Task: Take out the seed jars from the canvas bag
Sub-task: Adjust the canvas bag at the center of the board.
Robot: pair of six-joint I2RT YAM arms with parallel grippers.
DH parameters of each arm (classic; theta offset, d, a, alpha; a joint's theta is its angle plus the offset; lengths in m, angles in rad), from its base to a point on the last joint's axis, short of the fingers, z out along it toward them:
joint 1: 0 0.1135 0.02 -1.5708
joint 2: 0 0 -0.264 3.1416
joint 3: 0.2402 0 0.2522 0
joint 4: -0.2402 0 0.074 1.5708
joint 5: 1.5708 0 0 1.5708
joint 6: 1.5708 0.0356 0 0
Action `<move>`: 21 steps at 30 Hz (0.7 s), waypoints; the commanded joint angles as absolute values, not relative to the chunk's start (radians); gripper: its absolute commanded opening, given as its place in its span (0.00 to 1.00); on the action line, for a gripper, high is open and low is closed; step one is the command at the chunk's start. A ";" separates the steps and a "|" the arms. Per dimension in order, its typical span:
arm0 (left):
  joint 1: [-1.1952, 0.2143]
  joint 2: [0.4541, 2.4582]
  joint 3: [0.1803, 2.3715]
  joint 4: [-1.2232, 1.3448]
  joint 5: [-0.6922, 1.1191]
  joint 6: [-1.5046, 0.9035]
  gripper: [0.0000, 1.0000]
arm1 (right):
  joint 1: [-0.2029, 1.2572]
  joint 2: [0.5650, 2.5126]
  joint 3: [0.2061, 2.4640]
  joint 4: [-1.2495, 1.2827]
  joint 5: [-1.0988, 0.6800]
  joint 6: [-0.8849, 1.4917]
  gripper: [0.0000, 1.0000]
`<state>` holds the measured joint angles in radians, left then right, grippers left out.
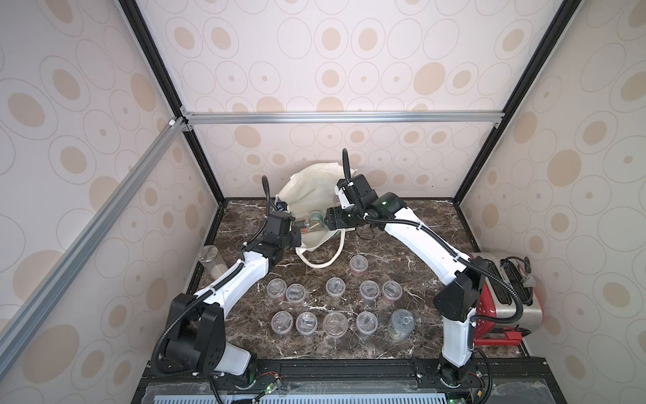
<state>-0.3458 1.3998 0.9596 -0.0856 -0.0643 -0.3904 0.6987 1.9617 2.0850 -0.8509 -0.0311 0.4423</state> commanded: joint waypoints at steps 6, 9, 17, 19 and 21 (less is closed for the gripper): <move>-0.431 1.235 0.708 0.098 0.089 -0.497 0.20 | 0.755 2.080 2.107 -0.926 0.060 0.534 0.82; -0.449 1.218 0.667 0.110 0.130 -0.499 0.20 | 0.772 2.124 2.118 -0.895 0.111 0.469 0.84; -0.465 1.163 0.635 0.104 0.157 -0.509 0.17 | 0.777 2.219 2.105 -0.776 0.312 0.385 0.86; -0.465 1.158 0.632 0.106 0.171 -0.515 0.16 | 0.764 2.238 2.126 -0.777 0.371 0.370 0.87; -0.466 1.154 0.630 0.110 0.181 -0.521 0.16 | 0.751 2.252 2.148 -0.777 0.424 0.358 0.88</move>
